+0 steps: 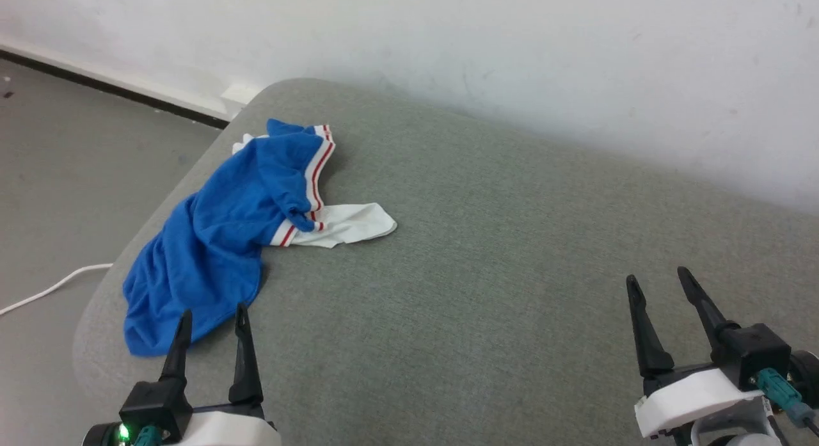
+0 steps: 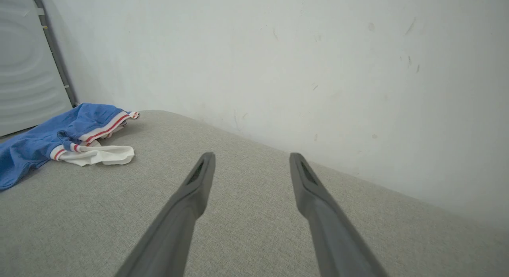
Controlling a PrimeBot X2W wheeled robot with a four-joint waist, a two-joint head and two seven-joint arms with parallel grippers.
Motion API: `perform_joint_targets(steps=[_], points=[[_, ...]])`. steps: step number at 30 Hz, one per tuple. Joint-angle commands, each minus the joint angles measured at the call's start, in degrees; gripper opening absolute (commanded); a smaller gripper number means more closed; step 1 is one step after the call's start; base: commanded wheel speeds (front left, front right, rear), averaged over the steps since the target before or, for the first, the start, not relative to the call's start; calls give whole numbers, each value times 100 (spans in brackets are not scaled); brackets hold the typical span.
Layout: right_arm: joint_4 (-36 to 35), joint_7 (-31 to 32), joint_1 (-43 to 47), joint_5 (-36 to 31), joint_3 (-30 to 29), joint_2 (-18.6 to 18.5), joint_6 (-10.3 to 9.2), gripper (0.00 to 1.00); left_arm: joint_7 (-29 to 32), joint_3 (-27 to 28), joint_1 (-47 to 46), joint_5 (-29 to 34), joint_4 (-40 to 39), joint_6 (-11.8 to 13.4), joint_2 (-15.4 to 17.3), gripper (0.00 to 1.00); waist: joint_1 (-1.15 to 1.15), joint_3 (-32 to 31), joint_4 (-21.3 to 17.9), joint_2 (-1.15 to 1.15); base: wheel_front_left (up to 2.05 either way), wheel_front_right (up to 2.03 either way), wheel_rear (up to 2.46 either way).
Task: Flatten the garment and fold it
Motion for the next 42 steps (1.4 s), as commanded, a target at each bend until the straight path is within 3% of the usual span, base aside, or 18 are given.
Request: perform_joint_targets(steps=[1,35,42], points=[[16,-65,67,16,-9,14,-5,100,-68,-9,117,-43,-41,51,-20,100,0,-8,145,0,0,0,0],[4,-377,177,66,-116,19,-6,100,-475,-15,475,-291,-201,176,-28,100,0,-7,1173,0,0,0,0],[-77,-326,172,43,-135,19,-6,100,-475,-26,431,-322,-203,182,-28,100,0,52,1161,0,0,0,0]])
